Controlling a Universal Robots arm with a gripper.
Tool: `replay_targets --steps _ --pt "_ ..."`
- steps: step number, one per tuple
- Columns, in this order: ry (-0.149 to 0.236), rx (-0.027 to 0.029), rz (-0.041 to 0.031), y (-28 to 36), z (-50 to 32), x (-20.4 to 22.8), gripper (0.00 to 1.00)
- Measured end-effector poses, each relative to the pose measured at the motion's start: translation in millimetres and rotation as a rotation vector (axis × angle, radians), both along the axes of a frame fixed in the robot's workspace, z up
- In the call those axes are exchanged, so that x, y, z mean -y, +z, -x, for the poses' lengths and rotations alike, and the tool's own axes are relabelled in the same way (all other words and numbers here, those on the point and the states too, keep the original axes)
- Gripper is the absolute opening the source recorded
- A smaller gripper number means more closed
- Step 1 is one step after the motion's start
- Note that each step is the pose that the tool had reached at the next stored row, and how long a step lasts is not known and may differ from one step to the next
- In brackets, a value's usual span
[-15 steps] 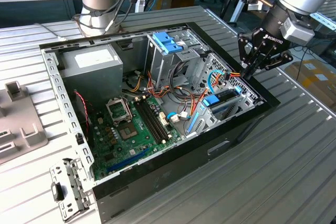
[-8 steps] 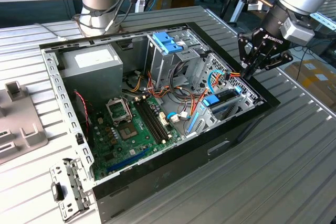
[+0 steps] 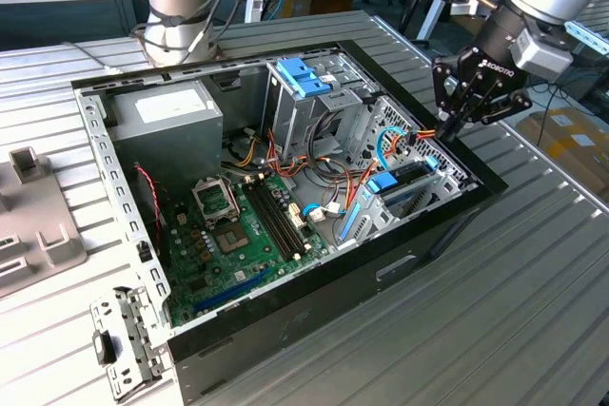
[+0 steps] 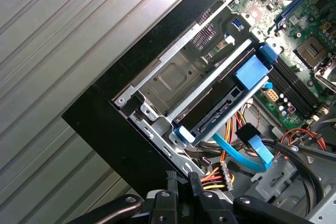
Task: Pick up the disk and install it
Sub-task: 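Insert the first disk wire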
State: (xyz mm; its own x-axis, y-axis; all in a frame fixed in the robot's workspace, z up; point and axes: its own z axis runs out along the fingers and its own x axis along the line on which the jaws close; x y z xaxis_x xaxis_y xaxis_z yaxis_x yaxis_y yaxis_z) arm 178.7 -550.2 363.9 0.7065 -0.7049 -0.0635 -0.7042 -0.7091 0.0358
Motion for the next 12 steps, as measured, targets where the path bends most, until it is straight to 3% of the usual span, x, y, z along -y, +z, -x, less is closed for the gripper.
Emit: replay_targets --steps 6,12 --pt "0.0 0.0 -0.0156 1.8 5.2 0.1 0.2" --pt "0.0 0.0 -0.0177 0.3 18.6 3.1 0.2"
